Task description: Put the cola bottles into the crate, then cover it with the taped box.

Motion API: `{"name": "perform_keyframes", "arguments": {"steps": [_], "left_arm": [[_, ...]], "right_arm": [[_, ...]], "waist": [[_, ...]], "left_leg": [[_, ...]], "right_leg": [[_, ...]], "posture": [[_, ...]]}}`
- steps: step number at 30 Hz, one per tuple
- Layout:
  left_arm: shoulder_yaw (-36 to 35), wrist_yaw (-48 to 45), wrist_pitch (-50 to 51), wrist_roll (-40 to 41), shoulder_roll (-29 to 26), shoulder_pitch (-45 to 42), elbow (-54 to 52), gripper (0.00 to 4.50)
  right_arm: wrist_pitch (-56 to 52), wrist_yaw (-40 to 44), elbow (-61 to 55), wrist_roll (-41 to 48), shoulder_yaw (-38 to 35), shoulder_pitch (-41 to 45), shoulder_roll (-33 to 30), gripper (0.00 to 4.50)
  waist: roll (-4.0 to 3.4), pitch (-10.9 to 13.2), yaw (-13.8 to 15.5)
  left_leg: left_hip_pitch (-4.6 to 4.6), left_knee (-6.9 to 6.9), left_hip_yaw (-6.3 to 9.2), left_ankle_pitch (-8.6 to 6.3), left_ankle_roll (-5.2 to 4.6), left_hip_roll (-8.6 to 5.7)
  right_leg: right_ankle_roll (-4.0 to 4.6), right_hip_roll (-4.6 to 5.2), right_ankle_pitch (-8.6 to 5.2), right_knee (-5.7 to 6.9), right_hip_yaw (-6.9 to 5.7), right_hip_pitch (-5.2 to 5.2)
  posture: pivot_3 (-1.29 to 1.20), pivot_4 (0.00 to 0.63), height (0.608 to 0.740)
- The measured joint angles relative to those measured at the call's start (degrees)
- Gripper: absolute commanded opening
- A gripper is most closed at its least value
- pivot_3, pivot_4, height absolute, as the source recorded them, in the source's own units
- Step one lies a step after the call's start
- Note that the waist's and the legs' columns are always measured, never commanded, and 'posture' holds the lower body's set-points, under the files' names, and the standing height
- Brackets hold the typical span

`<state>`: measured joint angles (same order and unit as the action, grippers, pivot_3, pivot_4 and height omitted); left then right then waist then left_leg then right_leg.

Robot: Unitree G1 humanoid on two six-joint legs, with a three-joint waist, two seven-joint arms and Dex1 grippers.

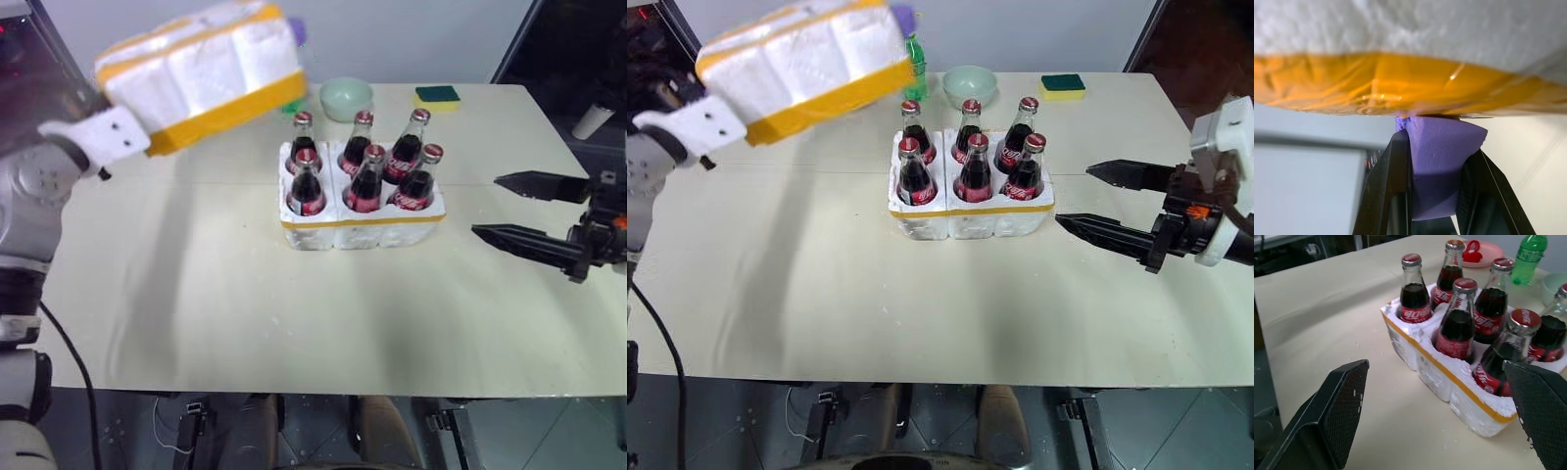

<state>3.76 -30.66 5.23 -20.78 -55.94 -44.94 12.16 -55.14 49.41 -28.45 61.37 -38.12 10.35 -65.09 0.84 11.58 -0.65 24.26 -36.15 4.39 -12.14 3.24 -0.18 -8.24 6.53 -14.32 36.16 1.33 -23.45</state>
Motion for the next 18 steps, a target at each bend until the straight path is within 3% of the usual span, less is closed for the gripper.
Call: {"name": "perform_keyframes", "arguments": {"steps": [6, 18], "left_arm": [[4.5, -10.4, 4.5, 0.2, 3.4, -6.3, -12.2, 0.86], [10.8, -16.9, 4.3, -1.0, 10.6, -9.2, -17.4, 0.86]], "right_arm": [[1.5, -0.5, 0.0, -0.8, 2.7, -0.4, 1.7, 4.50], [3.1, -2.9, 0.8, -2.8, 3.8, -1.5, 5.3, 4.50]], "waist": [[0.01, 0.0, 0.0], [0.01, 0.0, -0.1]], "left_leg": [[-0.01, -0.02, 0.00, 0.00, -0.01, -0.01], [0.00, -0.05, 0.03, 0.01, -0.02, -0.01]], "right_leg": [[-0.01, -0.01, 0.00, 0.00, 0.01, 0.02], [-0.02, -0.03, -0.01, 0.00, 0.02, 0.03]], "posture": [[0.00, 0.150, 0.739], [0.00, 0.150, 0.739]]}}
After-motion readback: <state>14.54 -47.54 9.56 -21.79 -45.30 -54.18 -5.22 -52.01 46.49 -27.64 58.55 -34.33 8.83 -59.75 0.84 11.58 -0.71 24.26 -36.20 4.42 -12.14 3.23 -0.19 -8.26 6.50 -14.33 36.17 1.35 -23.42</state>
